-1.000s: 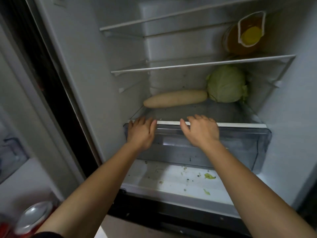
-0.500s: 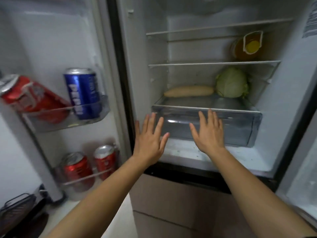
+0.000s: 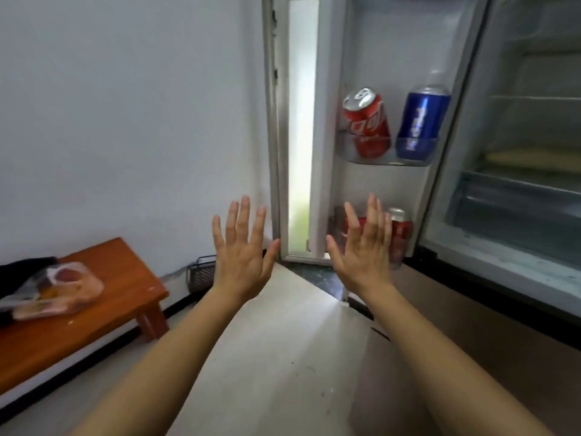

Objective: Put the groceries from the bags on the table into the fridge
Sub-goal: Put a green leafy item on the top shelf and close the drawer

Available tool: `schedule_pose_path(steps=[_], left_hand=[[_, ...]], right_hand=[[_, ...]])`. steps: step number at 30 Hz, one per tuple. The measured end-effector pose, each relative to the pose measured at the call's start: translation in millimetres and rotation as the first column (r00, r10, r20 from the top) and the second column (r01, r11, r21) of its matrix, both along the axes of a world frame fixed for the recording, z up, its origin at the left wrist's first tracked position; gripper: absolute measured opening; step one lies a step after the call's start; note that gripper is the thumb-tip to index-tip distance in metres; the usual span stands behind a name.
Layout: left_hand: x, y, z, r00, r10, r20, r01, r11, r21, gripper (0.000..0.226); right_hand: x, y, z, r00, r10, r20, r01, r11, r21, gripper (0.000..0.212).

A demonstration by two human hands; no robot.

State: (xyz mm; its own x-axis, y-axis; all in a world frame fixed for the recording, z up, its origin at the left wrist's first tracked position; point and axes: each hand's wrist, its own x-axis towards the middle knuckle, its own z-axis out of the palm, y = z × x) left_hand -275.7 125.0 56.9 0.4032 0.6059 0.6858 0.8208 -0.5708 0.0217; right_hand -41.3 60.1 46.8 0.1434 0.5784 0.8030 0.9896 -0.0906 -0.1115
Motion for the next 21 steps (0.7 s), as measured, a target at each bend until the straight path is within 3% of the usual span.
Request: schedule_pose_path(steps=[3,9,15,21], left_hand=[[-96,19,-21,0.979,0.201,-0.037,-0.204,0.974,-0.099,0.071],[-251,44,-58,0.87,0.484,-0.09,-0.493,0.857,-0.152,0.073],[-364,121,-60,0.747,0.629,-0.214,-0.664,0.722,-0.197,0.073],[-455,191,-27,0.633,0.72,-0.284,-0.772,0.611,-0.174,0.071]], right_hand=[[-72,46,-13,0.981,0.189,0.031,-0.188,0.982,-0.029,0.073],[-207,145,-56,0.899,0.438,-0.025,-0.437,0.889,-0.141,0.075],[-324,272,-82,0.815,0.572,-0.096,-0.576,0.78,-0.243,0.078],[-426,385,-55,0.727,0.651,-0.218,-0.685,0.666,-0.295,0.078]])
